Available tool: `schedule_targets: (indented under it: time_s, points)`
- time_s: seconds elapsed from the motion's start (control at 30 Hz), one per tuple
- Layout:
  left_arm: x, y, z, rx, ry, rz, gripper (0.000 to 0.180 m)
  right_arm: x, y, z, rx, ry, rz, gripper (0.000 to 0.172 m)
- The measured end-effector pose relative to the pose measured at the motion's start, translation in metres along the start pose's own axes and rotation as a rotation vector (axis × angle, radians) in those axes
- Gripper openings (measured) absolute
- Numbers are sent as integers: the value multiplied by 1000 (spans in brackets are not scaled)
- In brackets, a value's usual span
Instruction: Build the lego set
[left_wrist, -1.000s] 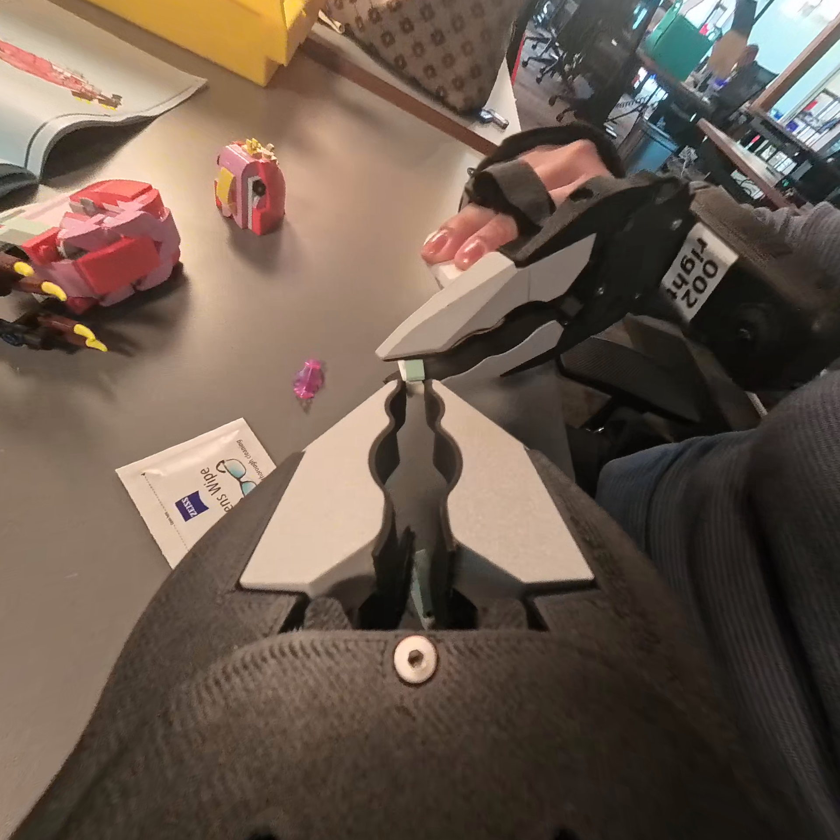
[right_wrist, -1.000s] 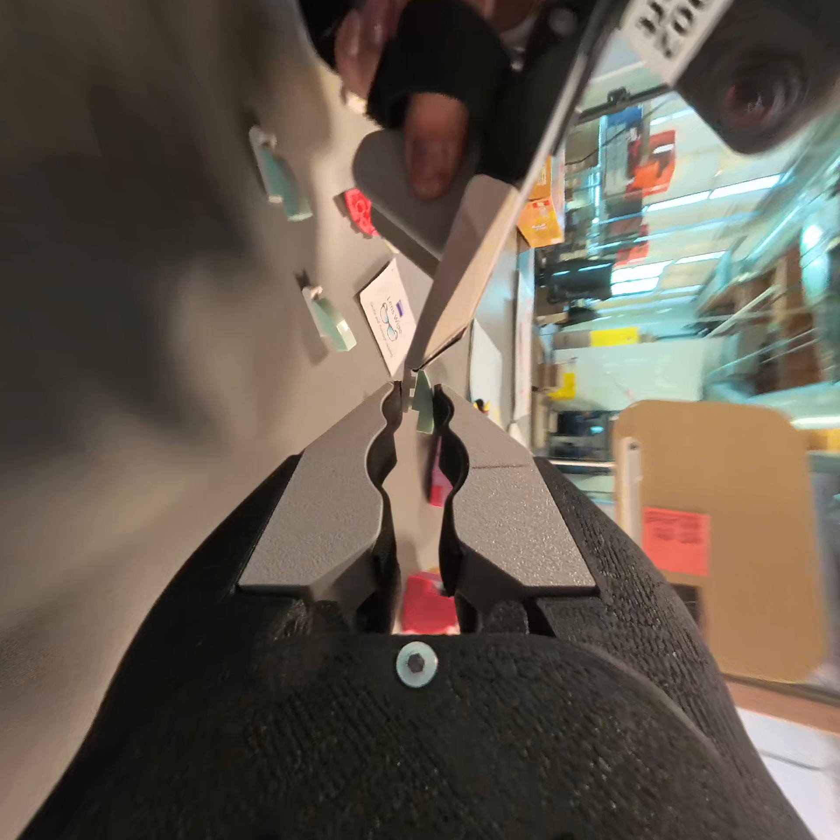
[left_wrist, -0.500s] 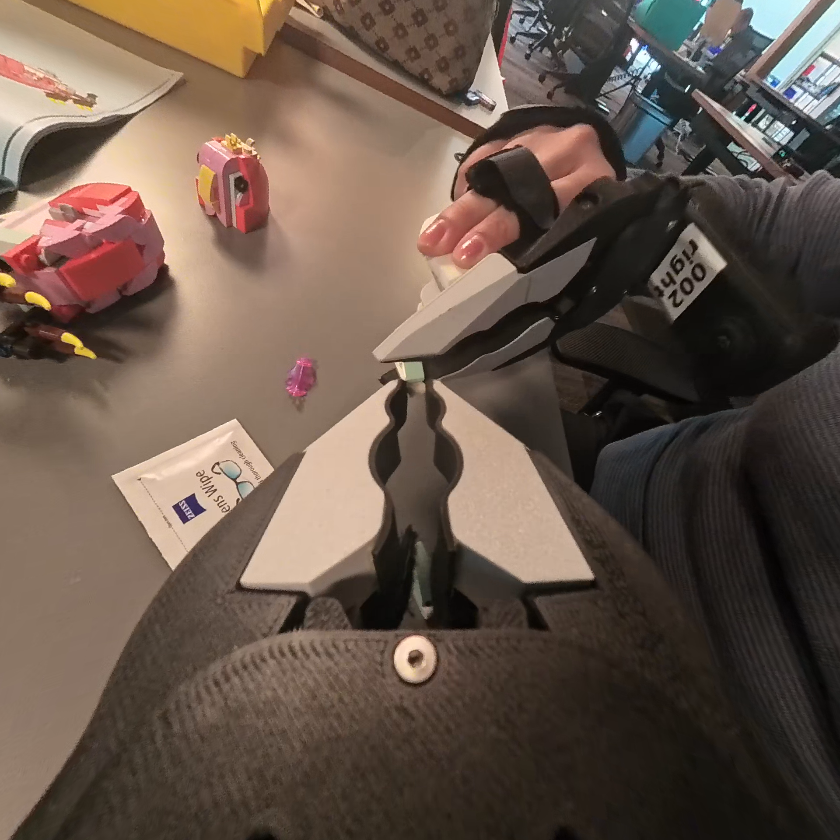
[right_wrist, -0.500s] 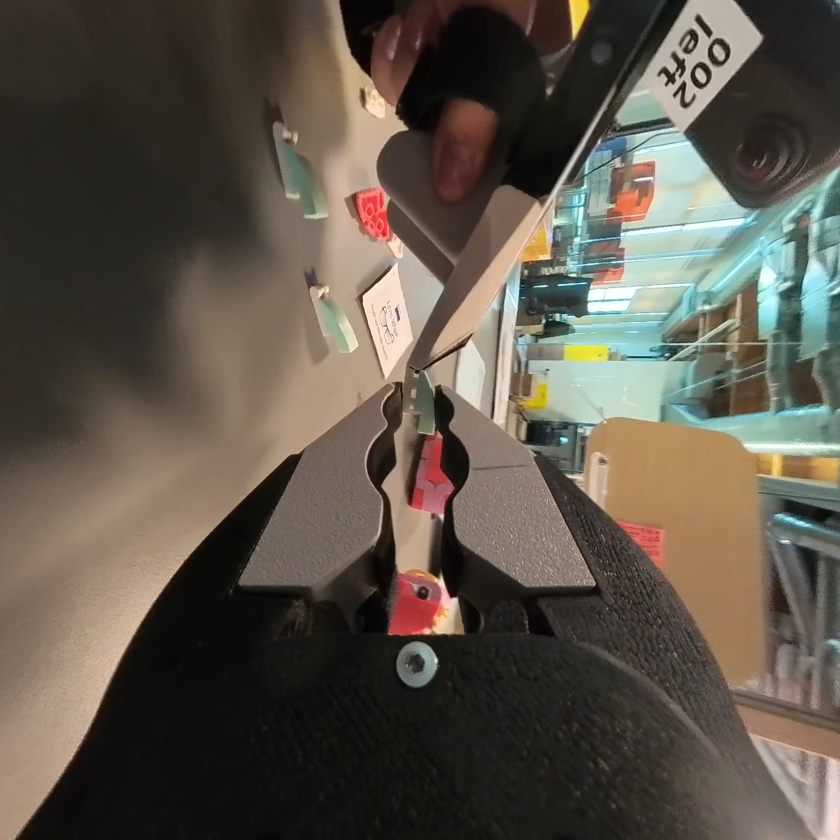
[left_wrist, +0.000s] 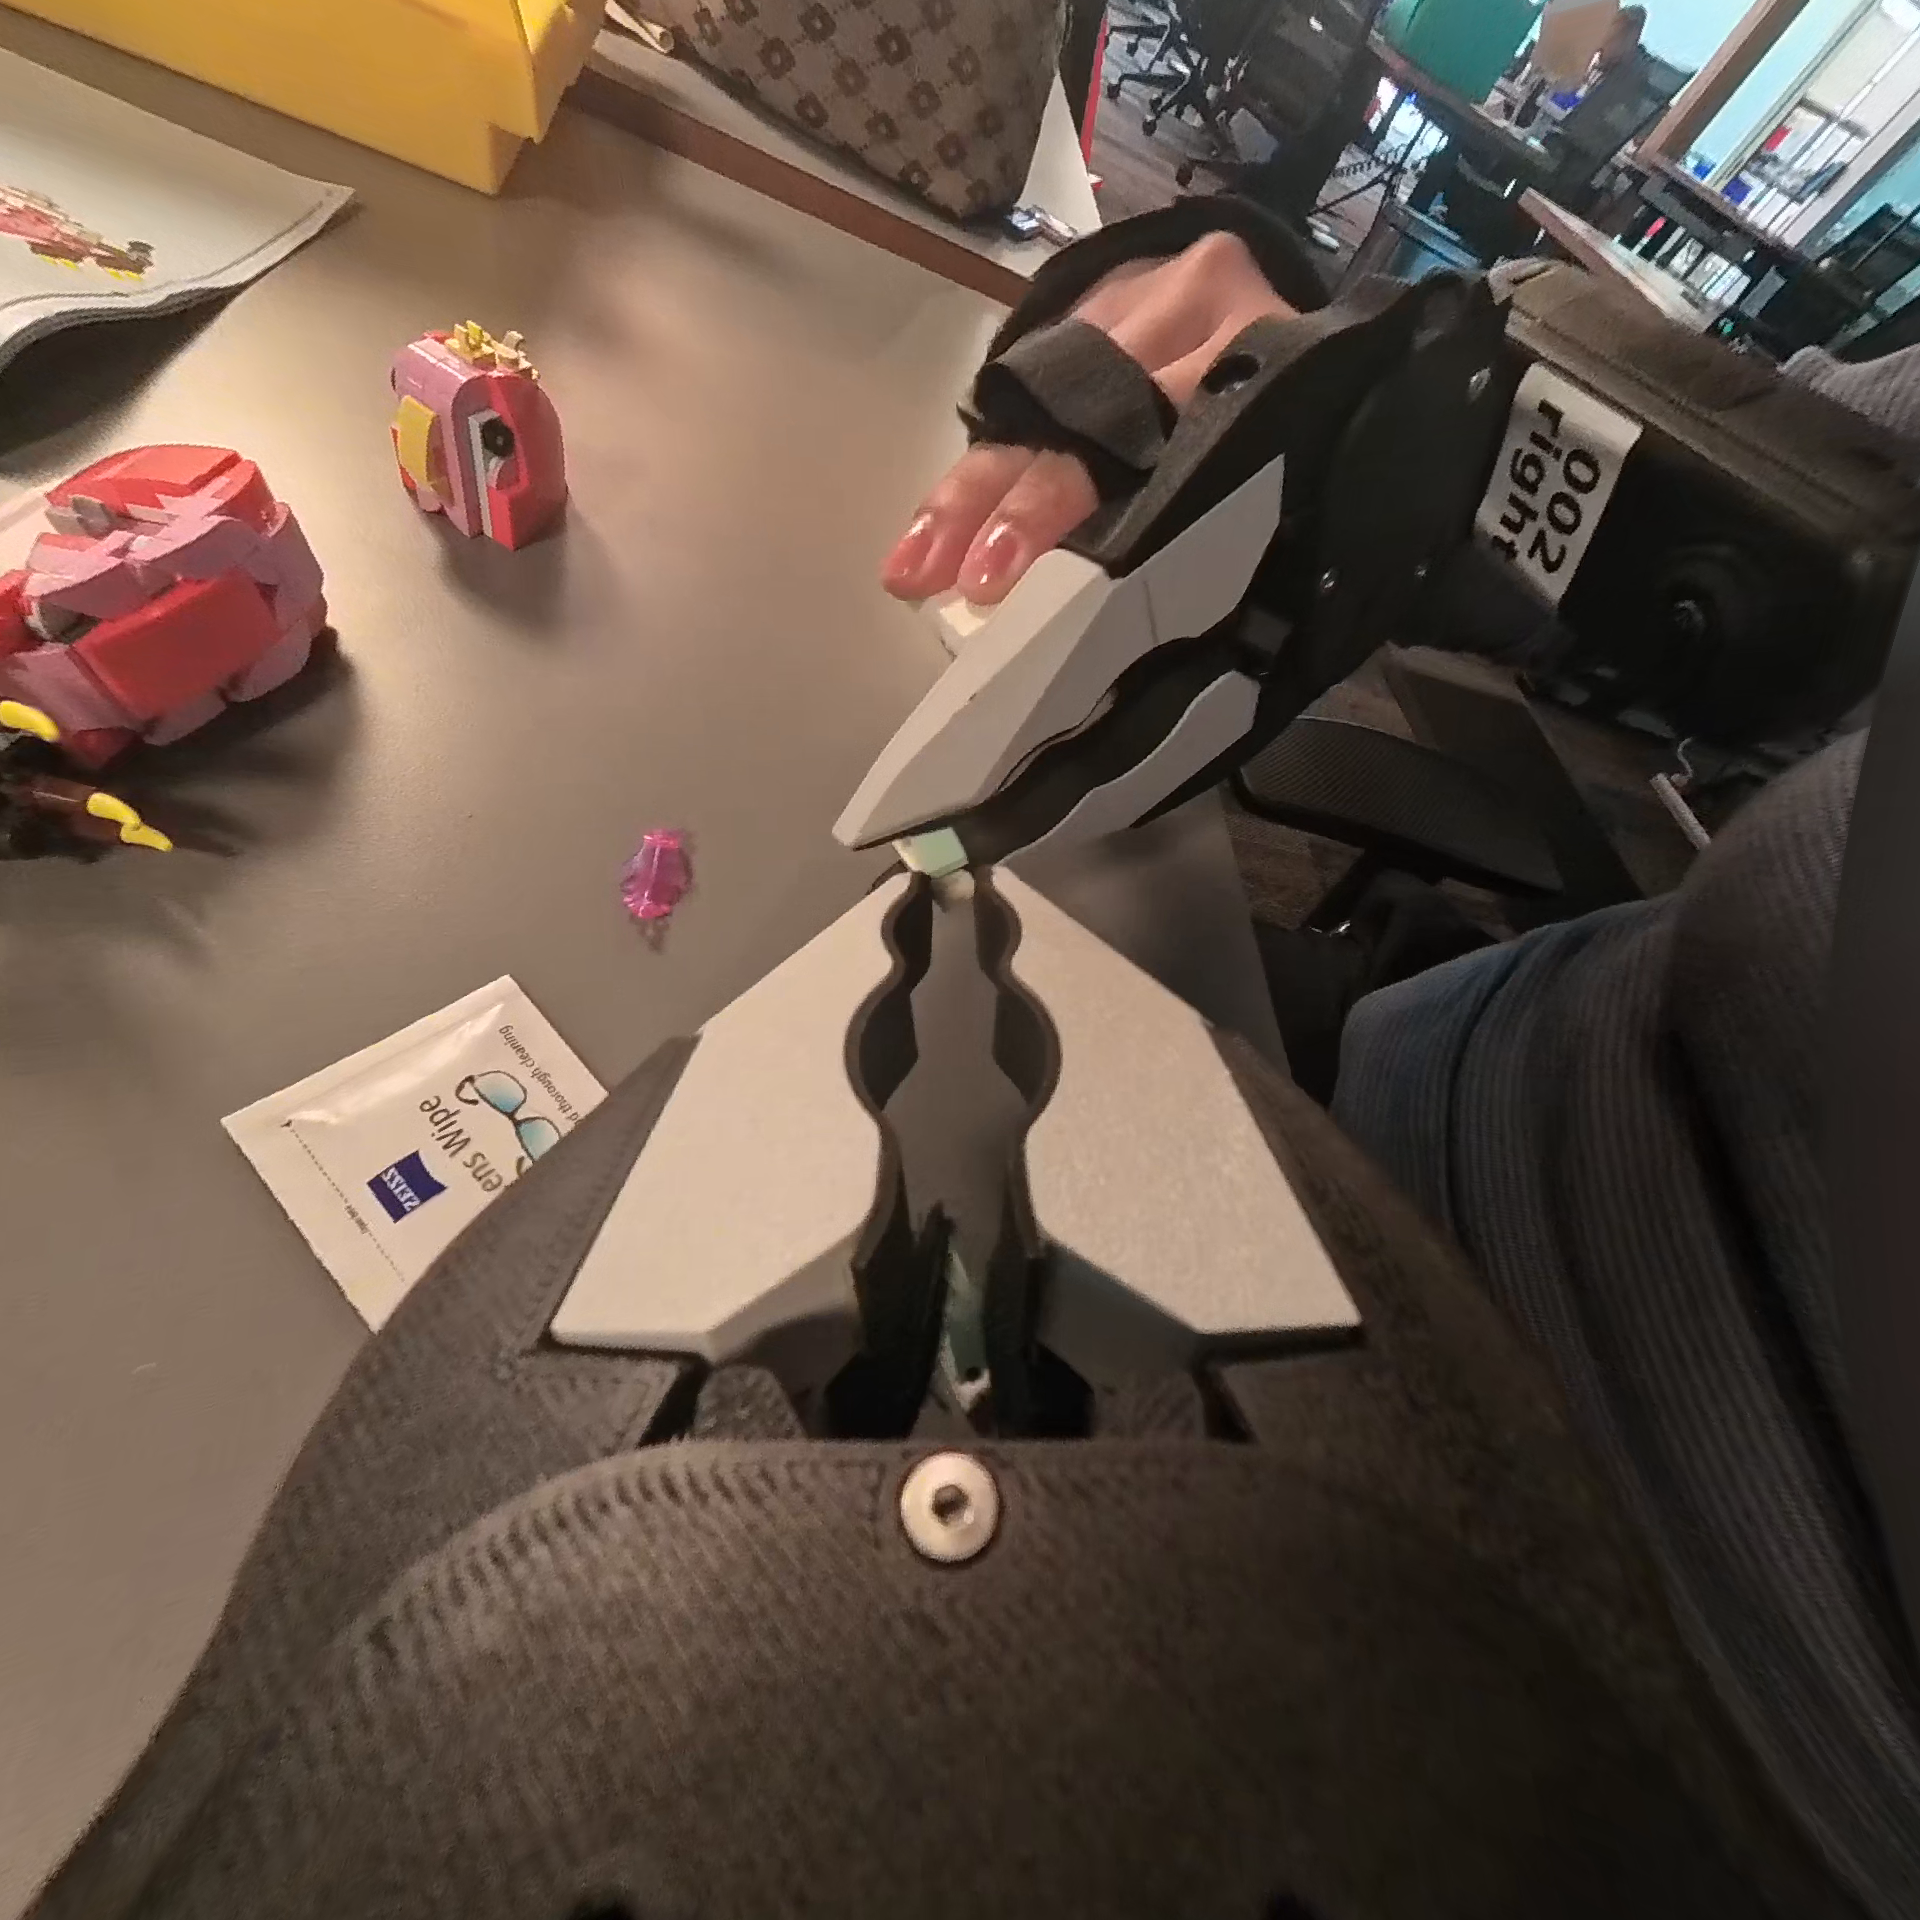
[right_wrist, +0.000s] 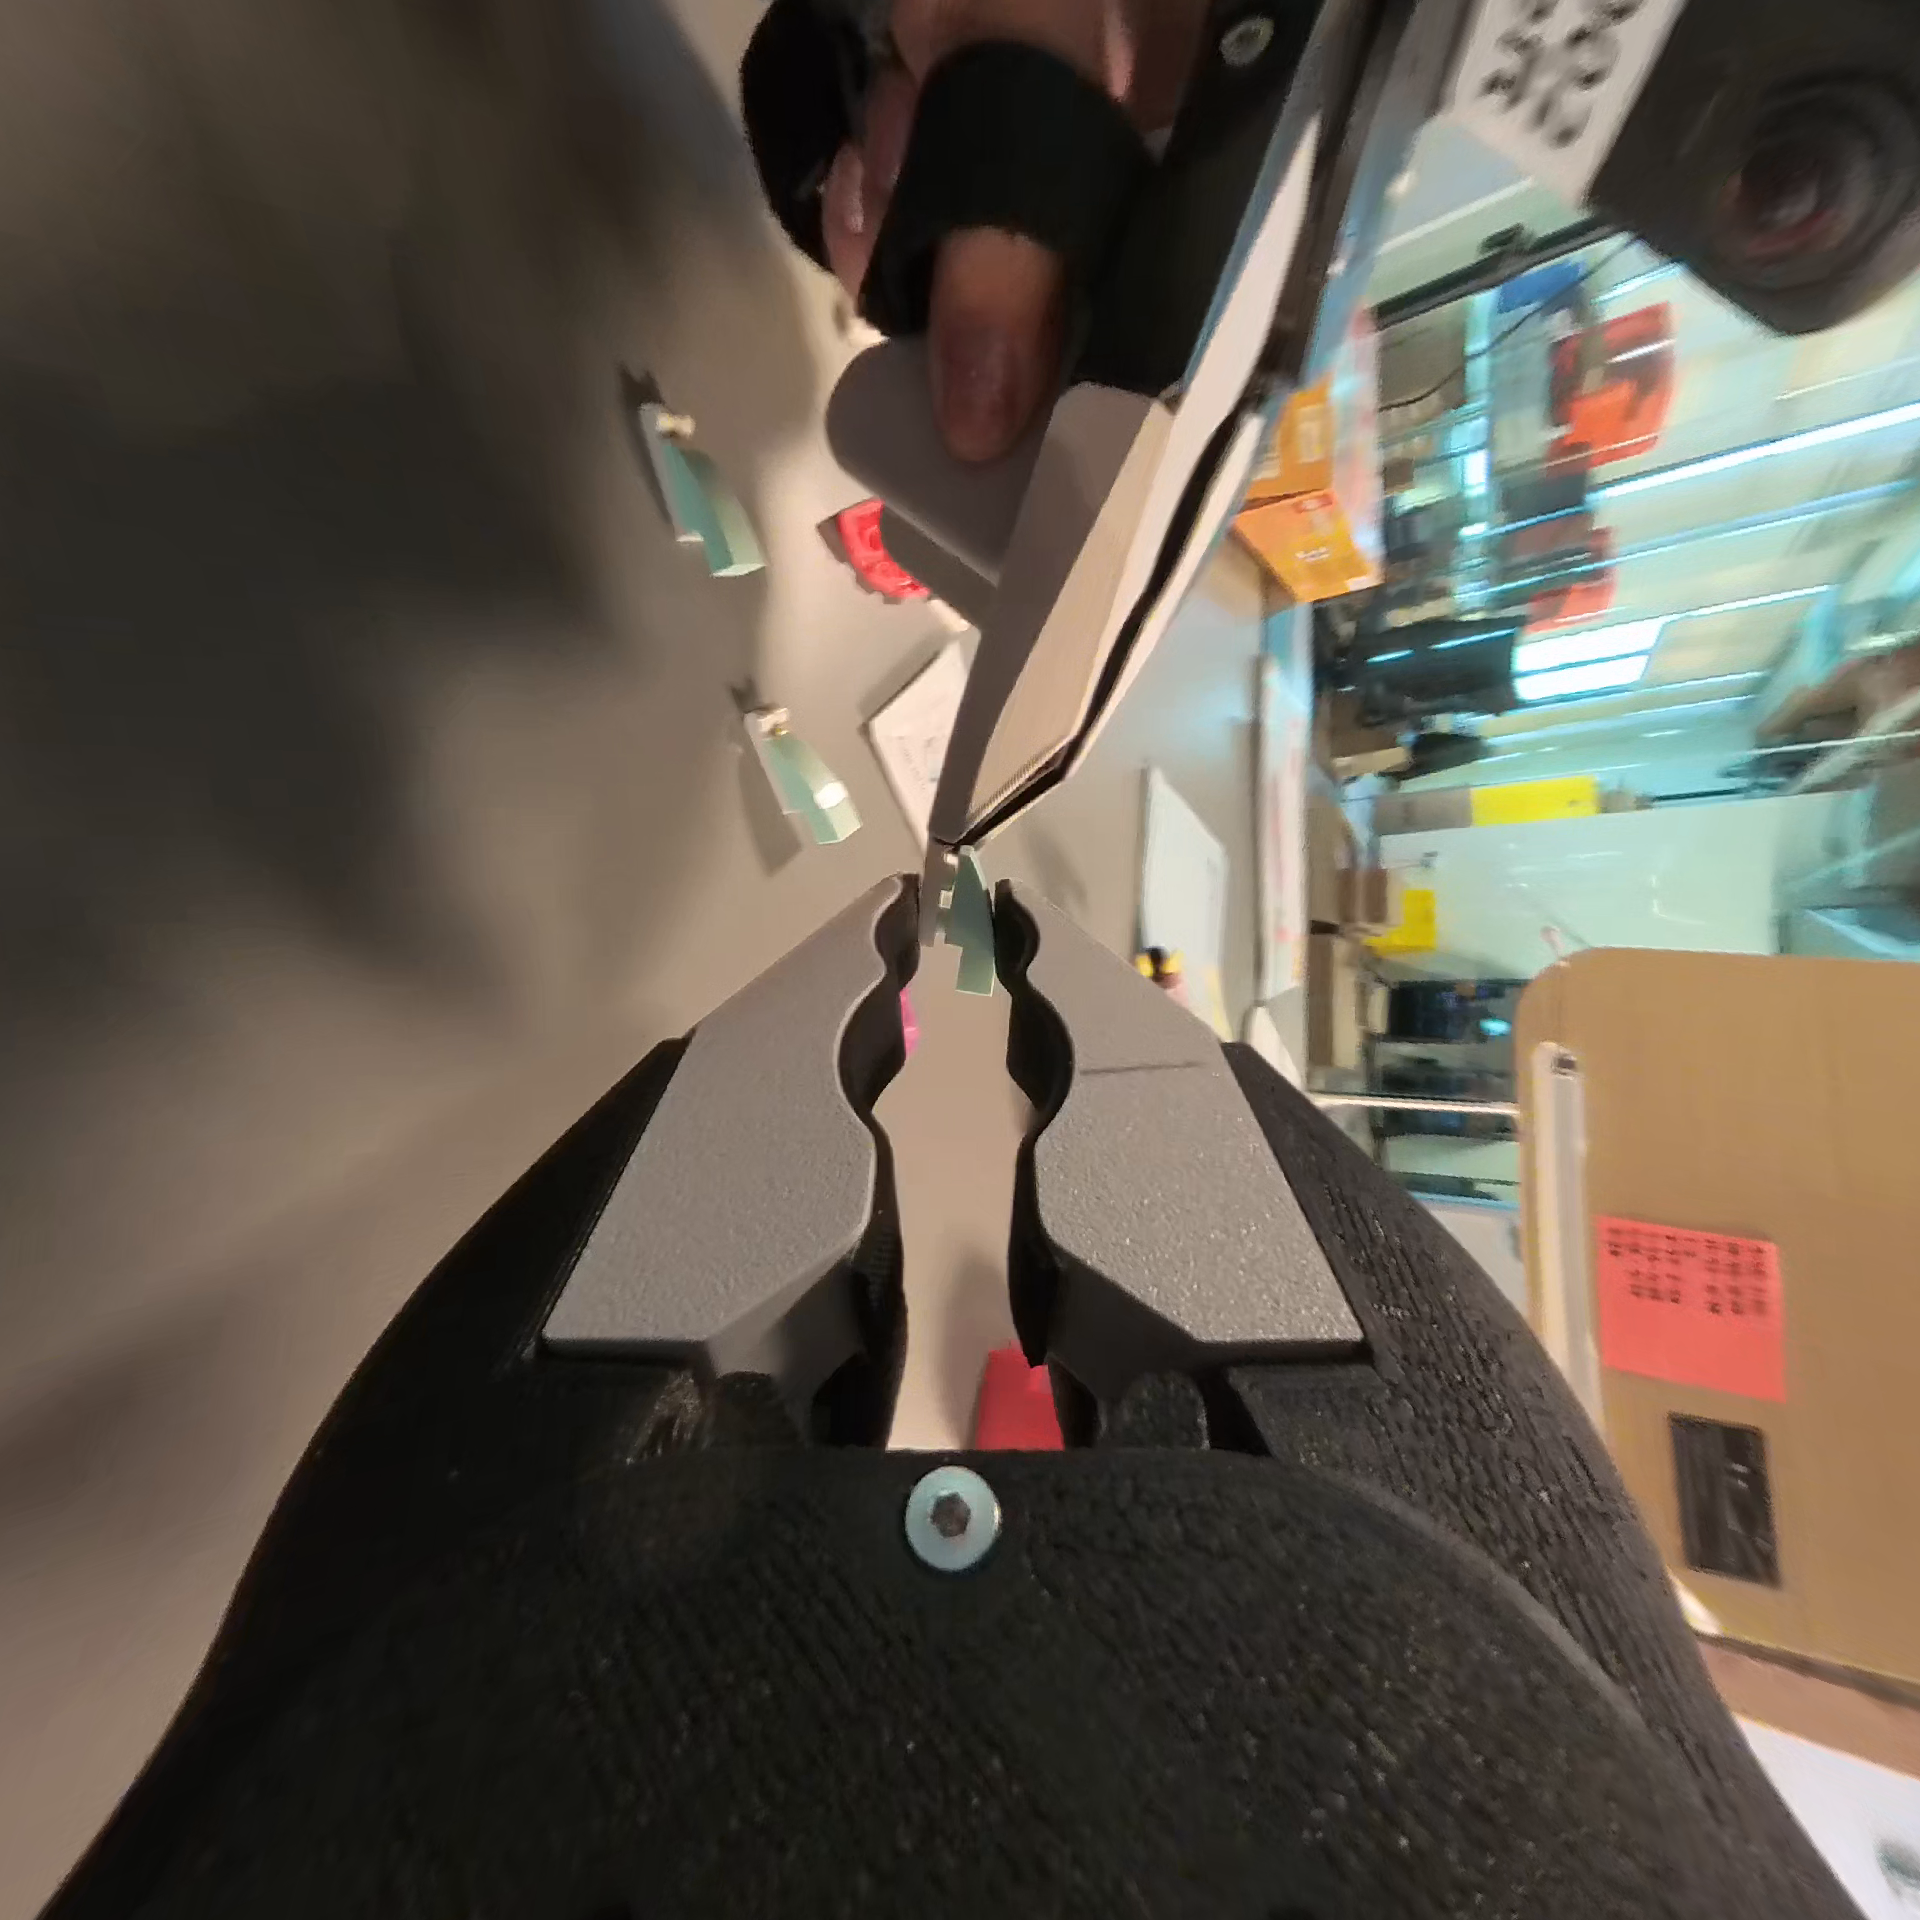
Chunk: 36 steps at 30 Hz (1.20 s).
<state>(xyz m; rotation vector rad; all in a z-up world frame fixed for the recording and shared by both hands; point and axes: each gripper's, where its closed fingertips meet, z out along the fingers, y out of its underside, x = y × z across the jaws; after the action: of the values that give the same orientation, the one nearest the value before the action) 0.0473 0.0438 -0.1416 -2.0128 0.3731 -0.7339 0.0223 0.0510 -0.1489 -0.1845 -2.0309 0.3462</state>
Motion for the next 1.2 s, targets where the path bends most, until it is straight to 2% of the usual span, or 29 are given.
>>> schedule_targets:
  time_s: [0.07,0.17,0.2,0.3,0.43,0.53,0.67,0.77,1.2]
  points:
    - [0,-7,-3,45,5,-22,7,10,-1,-3,12,84,-27,13]
    - [1,-27,-10,186,-20,-3,8,36,-3,-11,15,306,-109,13]
    - [1,-32,-12,220,-53,28,8,43,-3,-13,5,371,-125,12]
    - [-10,-36,-18,251,-246,154,28,57,-3,-18,6,525,-151,12]
    - [-12,-43,-24,322,-402,296,32,60,1,-13,6,648,-205,12]
    - [-10,-45,-25,323,-447,384,21,56,5,-4,-6,673,-249,12]
    - [-17,-36,-15,240,-493,418,22,55,3,-4,13,673,-246,12]
    - [-15,-35,-13,236,-493,446,8,54,5,-4,10,671,-244,13]
    - [-18,-29,-13,197,-422,361,6,43,3,4,-9,619,-229,13]
